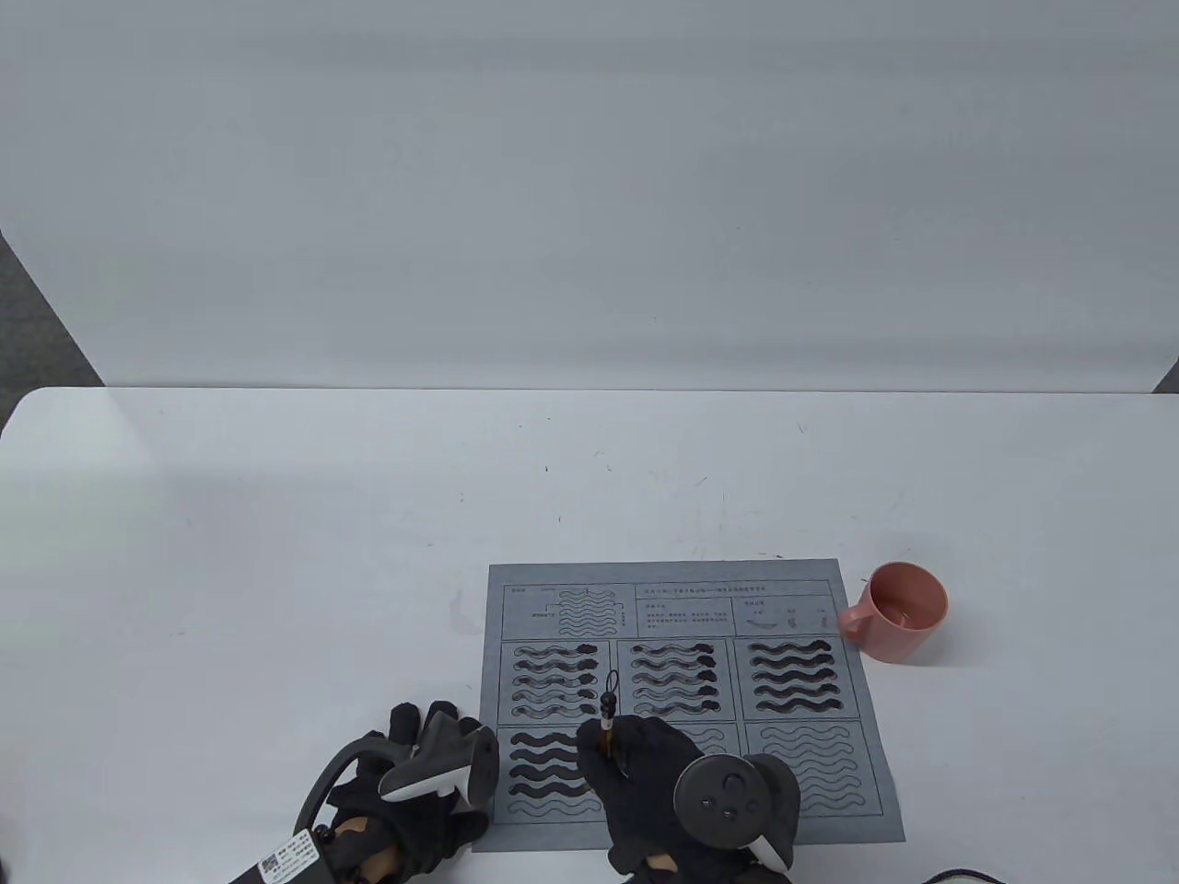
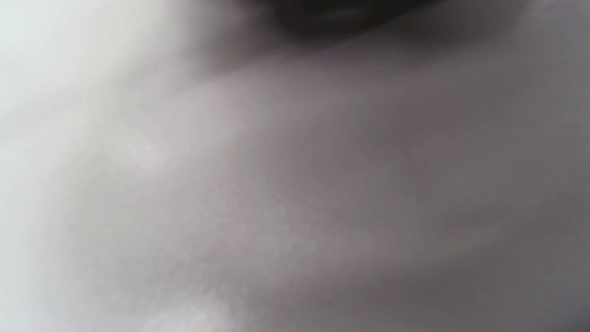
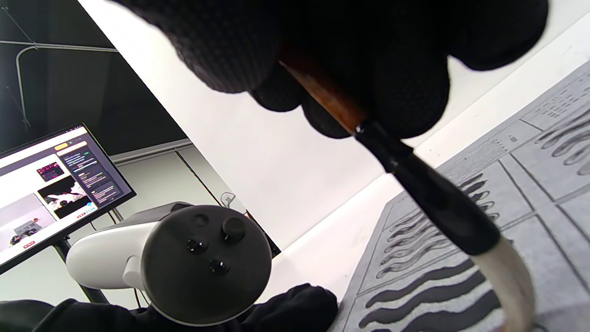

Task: Trace patterns on water writing practice cloth with Chinese brush

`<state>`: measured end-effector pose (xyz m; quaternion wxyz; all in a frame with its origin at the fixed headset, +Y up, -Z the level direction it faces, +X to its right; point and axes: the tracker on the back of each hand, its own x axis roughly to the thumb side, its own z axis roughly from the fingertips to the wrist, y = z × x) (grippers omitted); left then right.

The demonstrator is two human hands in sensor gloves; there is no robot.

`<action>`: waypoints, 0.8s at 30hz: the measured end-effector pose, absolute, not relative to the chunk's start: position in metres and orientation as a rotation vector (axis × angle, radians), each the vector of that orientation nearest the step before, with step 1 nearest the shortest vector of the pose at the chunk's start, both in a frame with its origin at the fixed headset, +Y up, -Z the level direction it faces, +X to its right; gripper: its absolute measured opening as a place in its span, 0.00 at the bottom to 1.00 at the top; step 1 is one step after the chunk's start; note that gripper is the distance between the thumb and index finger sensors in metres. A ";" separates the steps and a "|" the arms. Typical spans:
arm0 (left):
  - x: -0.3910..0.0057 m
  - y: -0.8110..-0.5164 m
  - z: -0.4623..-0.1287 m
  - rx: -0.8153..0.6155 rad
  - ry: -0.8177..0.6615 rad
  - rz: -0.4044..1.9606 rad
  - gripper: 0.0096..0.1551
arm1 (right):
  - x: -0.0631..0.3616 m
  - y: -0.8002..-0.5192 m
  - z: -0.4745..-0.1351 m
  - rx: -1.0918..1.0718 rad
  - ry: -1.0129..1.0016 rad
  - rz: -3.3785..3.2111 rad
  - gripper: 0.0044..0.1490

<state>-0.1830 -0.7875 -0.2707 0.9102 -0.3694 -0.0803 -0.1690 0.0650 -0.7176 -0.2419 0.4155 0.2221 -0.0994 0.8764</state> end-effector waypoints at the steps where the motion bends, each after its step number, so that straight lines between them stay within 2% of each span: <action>1: -0.183 -0.788 -0.271 -0.762 -0.166 -0.349 0.57 | 0.065 -0.718 -0.242 0.557 -0.251 2.201 0.20; 24: -0.183 -0.788 -0.271 -0.762 -0.166 -0.349 0.57 | 0.065 -0.716 -0.242 0.550 -0.267 2.214 0.21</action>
